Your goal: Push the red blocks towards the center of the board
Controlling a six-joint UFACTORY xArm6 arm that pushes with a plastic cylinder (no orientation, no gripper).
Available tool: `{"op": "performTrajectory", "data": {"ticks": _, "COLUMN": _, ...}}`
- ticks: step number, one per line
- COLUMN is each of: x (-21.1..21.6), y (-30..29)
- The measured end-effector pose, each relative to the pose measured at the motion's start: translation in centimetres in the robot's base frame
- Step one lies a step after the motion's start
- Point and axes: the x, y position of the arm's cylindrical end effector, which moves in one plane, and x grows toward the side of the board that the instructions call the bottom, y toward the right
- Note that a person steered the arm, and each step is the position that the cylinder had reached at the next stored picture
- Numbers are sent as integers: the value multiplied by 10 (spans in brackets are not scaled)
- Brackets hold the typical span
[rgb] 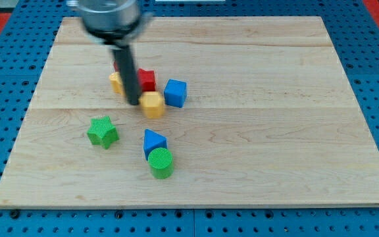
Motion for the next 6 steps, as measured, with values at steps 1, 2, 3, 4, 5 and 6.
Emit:
{"op": "performTrajectory", "data": {"ticks": 1, "x": -2, "y": -46}}
{"op": "performTrajectory", "data": {"ticks": 2, "x": -3, "y": -128}}
{"op": "performTrajectory", "data": {"ticks": 3, "x": -72, "y": -134}}
{"op": "performTrajectory", "data": {"ticks": 4, "x": -84, "y": -47}}
{"op": "performTrajectory", "data": {"ticks": 5, "x": -45, "y": 24}}
{"op": "performTrajectory", "data": {"ticks": 6, "x": -59, "y": 26}}
